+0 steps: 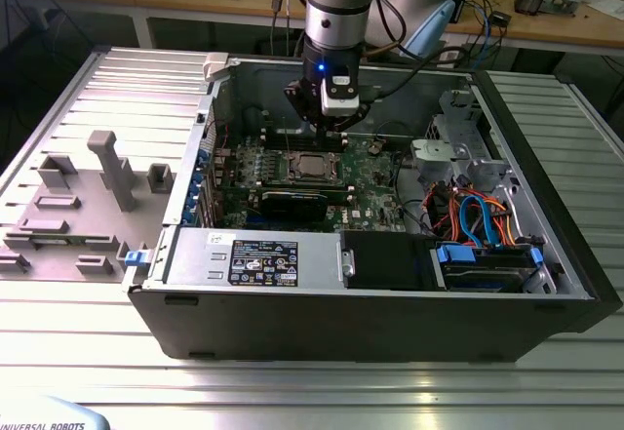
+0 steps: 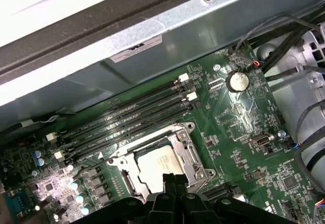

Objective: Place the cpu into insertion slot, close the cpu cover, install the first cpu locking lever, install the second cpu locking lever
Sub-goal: 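Install the first cpu locking lever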

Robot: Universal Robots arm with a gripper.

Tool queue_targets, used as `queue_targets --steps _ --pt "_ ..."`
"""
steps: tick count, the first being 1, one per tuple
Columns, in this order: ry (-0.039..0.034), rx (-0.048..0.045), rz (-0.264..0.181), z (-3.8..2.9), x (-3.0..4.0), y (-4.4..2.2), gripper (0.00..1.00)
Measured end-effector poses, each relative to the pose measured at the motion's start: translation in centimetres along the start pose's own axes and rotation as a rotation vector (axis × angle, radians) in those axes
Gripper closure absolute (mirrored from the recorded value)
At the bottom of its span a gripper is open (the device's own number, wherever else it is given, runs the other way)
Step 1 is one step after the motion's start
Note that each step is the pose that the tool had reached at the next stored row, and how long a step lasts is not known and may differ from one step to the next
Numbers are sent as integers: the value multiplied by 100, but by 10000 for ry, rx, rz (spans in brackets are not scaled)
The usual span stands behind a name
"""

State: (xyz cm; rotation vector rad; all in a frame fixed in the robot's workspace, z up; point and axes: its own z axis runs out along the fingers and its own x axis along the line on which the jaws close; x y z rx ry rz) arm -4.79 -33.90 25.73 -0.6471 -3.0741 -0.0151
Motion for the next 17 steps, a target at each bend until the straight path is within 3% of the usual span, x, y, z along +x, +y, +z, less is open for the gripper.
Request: queue_targets --steps 17 --pt "2 -1 -245 0 0 0 89"
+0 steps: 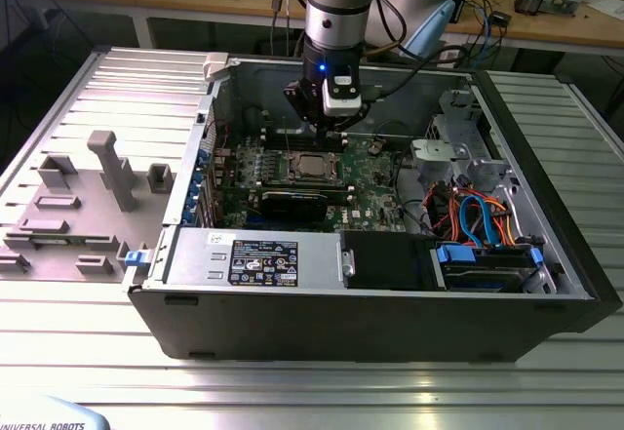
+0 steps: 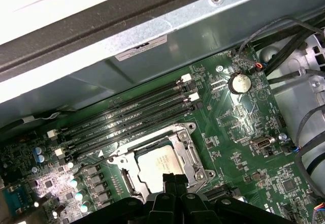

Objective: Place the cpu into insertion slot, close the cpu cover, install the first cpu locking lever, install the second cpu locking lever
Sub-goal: 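Install the first cpu locking lever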

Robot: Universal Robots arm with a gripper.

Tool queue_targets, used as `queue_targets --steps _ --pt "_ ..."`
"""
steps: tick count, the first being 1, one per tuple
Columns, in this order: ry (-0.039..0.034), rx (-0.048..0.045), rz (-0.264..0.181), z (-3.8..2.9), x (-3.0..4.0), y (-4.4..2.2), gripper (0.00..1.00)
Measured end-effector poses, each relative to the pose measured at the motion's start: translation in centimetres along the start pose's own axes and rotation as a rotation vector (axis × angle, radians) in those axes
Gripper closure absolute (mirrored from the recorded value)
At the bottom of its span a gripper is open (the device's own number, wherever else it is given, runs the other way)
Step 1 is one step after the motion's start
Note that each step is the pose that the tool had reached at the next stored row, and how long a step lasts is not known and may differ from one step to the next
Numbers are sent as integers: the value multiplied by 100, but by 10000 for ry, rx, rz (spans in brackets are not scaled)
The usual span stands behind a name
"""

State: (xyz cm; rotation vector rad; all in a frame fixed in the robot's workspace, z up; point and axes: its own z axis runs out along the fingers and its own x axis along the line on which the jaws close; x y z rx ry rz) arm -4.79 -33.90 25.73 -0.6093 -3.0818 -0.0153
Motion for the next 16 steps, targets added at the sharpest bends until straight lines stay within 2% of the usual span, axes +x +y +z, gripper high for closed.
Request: queue_targets --steps 9,16 --pt "8 3 -830 0 0 0 89" --pt "8 3 -837 0 0 0 89"
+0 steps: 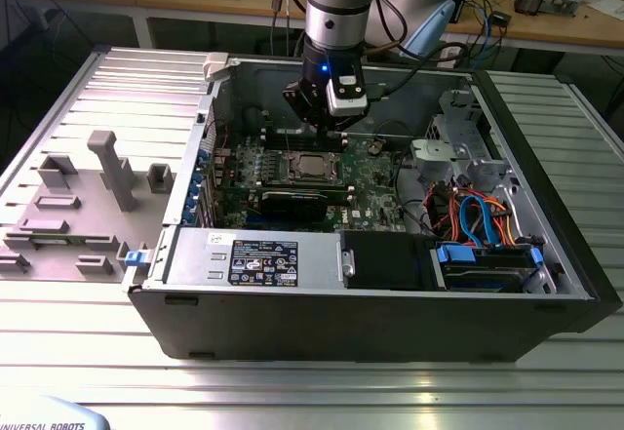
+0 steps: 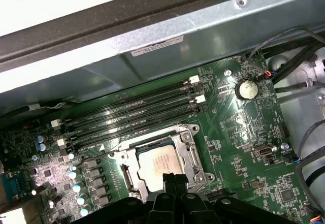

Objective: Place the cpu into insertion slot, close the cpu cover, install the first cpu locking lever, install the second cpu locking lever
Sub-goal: 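Install the first cpu locking lever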

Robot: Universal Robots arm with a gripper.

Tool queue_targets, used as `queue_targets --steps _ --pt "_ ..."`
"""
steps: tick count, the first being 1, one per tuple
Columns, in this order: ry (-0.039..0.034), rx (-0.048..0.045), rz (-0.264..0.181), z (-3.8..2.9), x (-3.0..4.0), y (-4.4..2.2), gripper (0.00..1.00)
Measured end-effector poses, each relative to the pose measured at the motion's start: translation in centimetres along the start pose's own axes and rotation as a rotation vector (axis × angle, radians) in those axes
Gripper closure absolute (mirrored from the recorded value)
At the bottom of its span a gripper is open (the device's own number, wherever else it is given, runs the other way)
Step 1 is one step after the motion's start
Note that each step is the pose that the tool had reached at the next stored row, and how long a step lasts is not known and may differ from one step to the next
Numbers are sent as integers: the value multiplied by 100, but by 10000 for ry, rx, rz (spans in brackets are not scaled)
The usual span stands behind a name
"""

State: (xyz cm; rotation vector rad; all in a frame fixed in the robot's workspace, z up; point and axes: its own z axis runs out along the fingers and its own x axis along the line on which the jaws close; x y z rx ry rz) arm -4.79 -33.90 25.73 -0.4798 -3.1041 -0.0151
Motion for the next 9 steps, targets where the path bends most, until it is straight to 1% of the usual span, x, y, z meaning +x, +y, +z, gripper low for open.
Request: queue_targets --steps 5,9 --pt "0 0 -69 0 0 0 89" --pt "3 0 -348 0 0 0 89"
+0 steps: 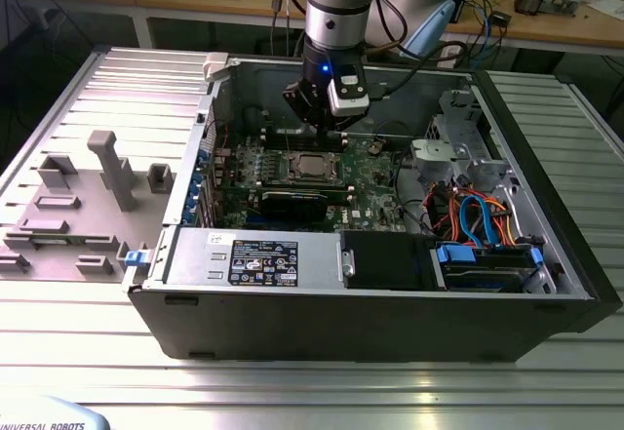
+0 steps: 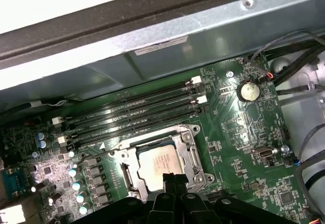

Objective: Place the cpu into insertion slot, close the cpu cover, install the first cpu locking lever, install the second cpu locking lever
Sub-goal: 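Install the first cpu locking lever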

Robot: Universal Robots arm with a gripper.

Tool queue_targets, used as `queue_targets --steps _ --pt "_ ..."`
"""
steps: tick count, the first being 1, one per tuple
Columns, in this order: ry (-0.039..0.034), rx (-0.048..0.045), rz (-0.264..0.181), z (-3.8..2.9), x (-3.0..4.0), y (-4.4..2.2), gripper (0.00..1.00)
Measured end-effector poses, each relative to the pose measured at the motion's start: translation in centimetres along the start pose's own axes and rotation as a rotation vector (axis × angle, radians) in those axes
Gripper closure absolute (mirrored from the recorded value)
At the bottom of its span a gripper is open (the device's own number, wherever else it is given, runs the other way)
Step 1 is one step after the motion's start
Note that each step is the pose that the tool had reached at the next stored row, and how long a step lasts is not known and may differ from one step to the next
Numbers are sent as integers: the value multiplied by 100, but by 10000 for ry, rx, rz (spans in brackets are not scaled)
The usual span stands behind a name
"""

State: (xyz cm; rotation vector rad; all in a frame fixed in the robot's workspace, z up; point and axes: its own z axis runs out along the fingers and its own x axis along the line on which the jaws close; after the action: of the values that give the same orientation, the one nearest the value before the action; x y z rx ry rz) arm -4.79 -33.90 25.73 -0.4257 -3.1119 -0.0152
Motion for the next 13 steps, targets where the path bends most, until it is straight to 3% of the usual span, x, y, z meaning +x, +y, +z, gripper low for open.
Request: queue_targets --steps 2,13 --pt "2 1 -204 0 0 0 89" --pt "2 1 -229 0 0 0 89"
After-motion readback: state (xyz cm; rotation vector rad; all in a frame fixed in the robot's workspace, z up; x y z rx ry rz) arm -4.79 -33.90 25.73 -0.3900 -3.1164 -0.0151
